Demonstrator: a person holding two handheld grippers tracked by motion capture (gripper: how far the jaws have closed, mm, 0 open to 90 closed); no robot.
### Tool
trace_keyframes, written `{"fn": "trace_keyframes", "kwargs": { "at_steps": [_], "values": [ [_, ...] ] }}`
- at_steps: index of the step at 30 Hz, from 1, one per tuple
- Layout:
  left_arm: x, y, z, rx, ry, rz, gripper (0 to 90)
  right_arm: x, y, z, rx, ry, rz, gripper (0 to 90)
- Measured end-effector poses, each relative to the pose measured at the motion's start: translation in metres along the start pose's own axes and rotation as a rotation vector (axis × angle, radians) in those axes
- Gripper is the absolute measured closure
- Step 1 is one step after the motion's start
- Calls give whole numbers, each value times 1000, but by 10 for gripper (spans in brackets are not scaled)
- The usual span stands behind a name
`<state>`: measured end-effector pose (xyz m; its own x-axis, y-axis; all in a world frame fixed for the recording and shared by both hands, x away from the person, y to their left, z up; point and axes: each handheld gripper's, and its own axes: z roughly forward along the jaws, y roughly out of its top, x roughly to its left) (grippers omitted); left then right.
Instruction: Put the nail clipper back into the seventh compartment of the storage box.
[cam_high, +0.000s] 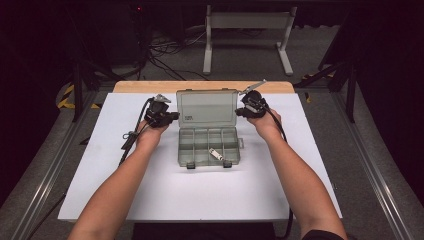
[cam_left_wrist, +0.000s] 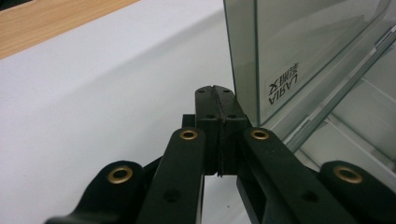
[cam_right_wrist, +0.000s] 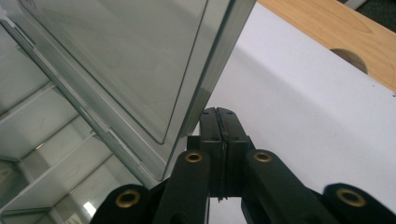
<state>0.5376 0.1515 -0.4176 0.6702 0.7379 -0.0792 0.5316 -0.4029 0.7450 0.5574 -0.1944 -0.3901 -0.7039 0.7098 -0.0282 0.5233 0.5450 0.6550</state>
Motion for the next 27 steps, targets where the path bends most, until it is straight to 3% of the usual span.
{"fn": "trace_keyframes", "kwargs": {
  "at_steps": [27],
  "values": [
    [-12, -4, -23, -21, -26, 51, 893, 13, -7, -32, -89, 46, -54, 900]
  ]
}}
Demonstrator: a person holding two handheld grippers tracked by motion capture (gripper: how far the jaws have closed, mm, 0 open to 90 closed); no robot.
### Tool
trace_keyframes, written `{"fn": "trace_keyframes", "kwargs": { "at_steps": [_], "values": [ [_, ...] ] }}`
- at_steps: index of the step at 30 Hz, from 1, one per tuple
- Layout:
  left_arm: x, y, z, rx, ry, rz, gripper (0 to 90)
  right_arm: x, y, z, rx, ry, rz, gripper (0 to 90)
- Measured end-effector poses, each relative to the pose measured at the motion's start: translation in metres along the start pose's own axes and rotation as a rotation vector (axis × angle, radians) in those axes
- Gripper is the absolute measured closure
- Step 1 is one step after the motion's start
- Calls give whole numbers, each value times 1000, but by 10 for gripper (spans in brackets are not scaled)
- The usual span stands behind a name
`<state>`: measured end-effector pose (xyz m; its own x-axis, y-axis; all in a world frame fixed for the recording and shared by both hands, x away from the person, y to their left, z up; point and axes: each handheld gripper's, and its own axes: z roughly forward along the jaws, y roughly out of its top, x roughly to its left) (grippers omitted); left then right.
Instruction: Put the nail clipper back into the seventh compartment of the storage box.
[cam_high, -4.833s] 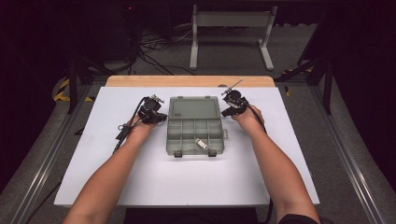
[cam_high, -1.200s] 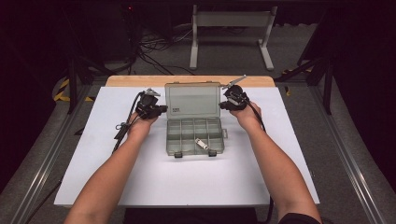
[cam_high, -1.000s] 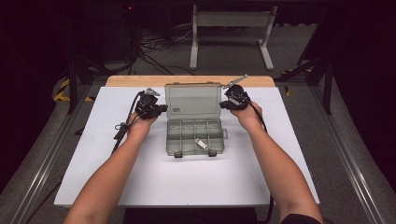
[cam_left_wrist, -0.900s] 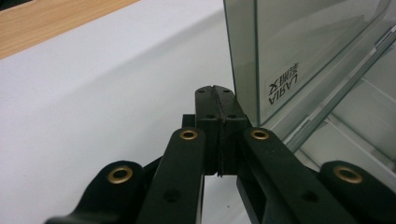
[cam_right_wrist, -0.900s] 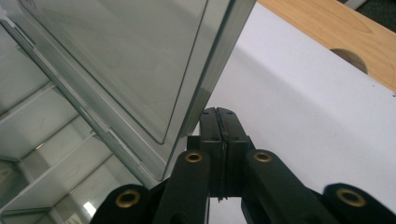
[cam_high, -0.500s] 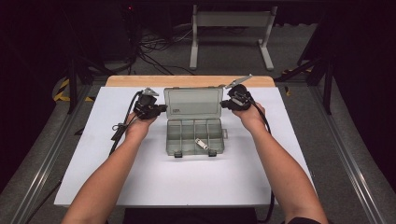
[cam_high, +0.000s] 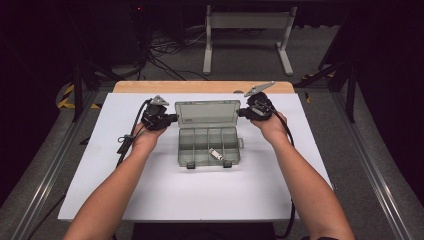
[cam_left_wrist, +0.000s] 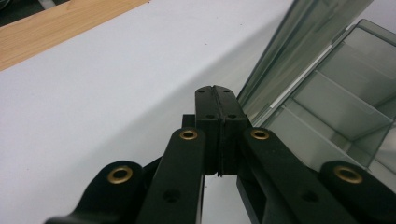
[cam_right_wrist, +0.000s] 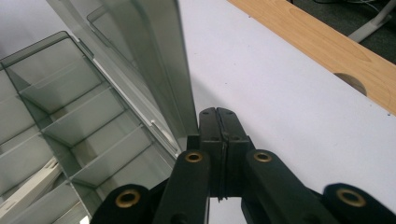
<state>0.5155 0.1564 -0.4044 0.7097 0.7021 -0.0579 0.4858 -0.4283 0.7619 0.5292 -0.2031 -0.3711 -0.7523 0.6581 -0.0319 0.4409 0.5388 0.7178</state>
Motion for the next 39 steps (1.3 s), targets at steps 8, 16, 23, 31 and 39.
{"fn": "trace_keyframes", "kwargs": {
  "at_steps": [8, 16, 23, 31, 39],
  "values": [
    [-3, -3, -6, -13, -14, 2, 892, 5, -2, -9, -26, 13, -16, 900],
    [-7, -5, -14, -23, -28, 13, 882, 11, -6, -17, -46, 29, -22, 900],
    [-11, -6, -19, -29, -44, 10, 880, 16, -7, -23, -52, 37, -33, 900],
    [-17, -8, -24, -28, -71, 22, 880, 21, -11, -29, -53, 55, -52, 900],
    [-26, -9, -34, -32, -96, 45, 880, 33, -14, -32, -42, 92, -83, 900]
  ]
}}
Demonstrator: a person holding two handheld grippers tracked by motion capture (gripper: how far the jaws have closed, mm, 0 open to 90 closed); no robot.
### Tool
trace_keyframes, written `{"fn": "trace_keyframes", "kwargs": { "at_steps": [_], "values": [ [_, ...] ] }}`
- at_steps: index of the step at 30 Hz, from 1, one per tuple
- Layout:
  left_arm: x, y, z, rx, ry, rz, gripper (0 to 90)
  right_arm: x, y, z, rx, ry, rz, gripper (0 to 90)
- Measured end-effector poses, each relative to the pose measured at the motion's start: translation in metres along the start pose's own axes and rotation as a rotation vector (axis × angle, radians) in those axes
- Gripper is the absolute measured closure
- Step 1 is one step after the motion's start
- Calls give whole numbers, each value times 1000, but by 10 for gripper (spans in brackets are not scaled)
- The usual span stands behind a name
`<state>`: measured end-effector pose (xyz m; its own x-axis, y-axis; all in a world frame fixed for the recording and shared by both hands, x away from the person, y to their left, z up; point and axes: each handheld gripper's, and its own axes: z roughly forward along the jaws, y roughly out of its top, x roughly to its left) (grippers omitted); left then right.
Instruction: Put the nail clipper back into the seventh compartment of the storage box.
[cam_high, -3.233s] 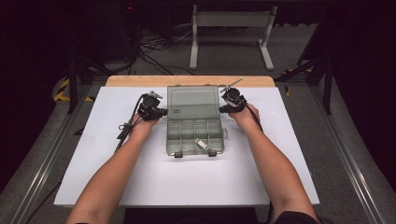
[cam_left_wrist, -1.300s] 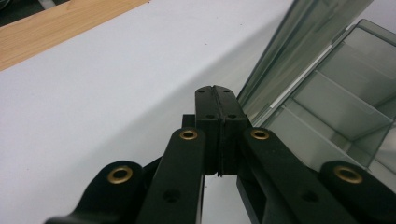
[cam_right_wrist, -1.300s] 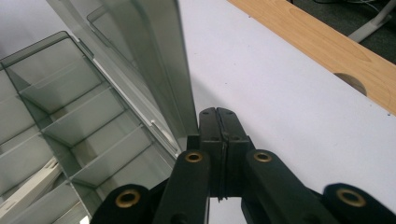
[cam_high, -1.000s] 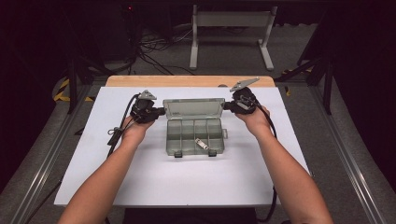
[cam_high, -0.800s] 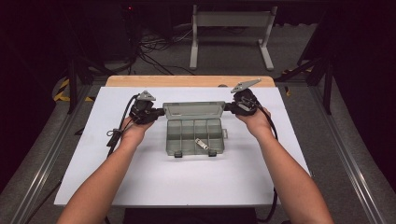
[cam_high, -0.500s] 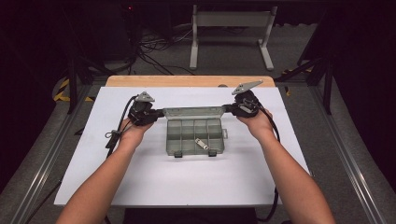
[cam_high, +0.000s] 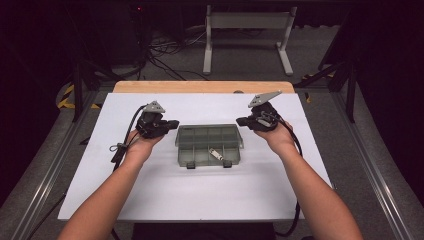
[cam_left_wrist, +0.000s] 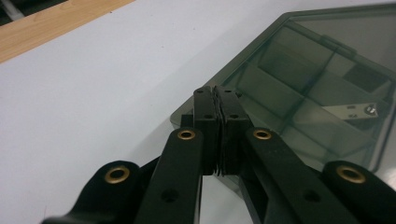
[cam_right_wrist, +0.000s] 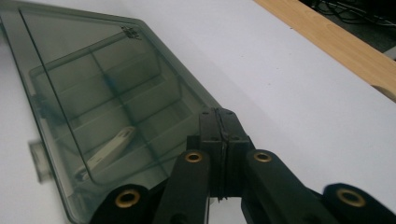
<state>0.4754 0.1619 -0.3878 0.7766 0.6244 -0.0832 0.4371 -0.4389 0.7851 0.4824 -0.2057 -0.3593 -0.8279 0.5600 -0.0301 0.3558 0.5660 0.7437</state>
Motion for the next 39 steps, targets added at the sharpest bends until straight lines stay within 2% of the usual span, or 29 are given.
{"fn": "trace_keyframes", "kwargs": {
  "at_steps": [5, 12, 14, 19, 23, 29, 39],
  "values": [
    [-5, -6, -3, 14, -50, -5, 880, 10, -1, 0, 24, 23, -15, 900],
    [-15, -11, -7, 38, -93, 29, 880, 23, -6, 4, 67, 52, -36, 900],
    [-17, -12, -7, 41, -119, 20, 880, 26, -7, 6, 84, 54, -37, 900],
    [-22, -13, -7, 68, -156, 32, 880, 31, -9, 6, 108, 73, -42, 900],
    [-27, -14, -5, 101, -152, 62, 880, 35, -13, 7, 131, 77, -46, 900],
    [-29, -17, -2, 134, -153, 76, 879, 36, -16, 8, 154, 84, -50, 900],
    [-34, -19, -1, 163, -164, 106, 879, 43, -24, 8, 186, 98, -59, 900]
  ]
}}
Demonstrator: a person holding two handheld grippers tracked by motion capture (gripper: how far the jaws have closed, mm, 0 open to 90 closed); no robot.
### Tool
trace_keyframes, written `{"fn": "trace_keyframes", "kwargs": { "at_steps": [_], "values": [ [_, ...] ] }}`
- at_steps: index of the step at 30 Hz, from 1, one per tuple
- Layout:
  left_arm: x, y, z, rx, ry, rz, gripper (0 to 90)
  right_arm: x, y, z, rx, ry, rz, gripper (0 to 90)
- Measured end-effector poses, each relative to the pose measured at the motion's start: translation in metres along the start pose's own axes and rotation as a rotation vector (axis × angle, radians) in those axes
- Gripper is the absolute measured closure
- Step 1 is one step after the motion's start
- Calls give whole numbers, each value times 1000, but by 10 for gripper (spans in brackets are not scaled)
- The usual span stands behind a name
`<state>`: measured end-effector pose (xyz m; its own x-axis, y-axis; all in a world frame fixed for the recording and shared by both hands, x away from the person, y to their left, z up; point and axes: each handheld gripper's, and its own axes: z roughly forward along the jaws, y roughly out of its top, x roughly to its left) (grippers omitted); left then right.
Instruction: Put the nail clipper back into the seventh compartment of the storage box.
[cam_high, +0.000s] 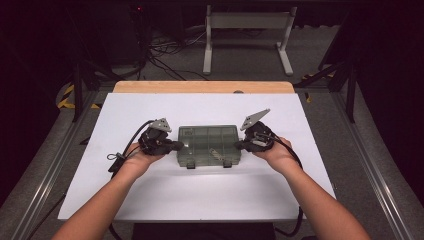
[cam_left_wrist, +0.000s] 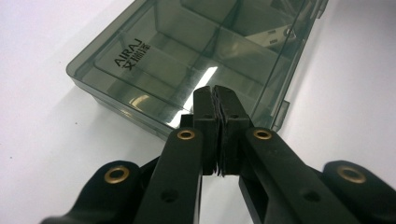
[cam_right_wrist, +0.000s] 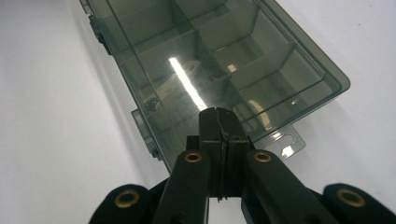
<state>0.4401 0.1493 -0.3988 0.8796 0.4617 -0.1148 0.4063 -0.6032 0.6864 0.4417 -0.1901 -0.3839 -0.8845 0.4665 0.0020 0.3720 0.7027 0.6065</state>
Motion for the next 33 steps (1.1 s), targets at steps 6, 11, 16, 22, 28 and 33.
{"fn": "trace_keyframes", "kwargs": {
  "at_steps": [6, 11, 16, 22, 28, 33],
  "values": [
    [-2, -1, 2, 22, -3, 1, 877, 5, -3, 1, 10, 6, -10, 900],
    [-2, -2, 3, 30, -1, 7, 876, 8, -3, 2, 13, 5, -15, 900],
    [-4, -3, 4, 41, -1, 16, 875, 10, -3, 3, 21, 9, -18, 900],
    [-6, -3, 4, 43, 11, 29, 873, 11, -3, 3, 17, 10, -20, 900],
    [-7, -4, 4, 35, 16, 35, 871, 12, -5, 3, 11, 7, -24, 900],
    [-9, -5, 4, 33, 8, 35, 872, 14, -5, 3, 14, 5, -29, 900]
  ]
}}
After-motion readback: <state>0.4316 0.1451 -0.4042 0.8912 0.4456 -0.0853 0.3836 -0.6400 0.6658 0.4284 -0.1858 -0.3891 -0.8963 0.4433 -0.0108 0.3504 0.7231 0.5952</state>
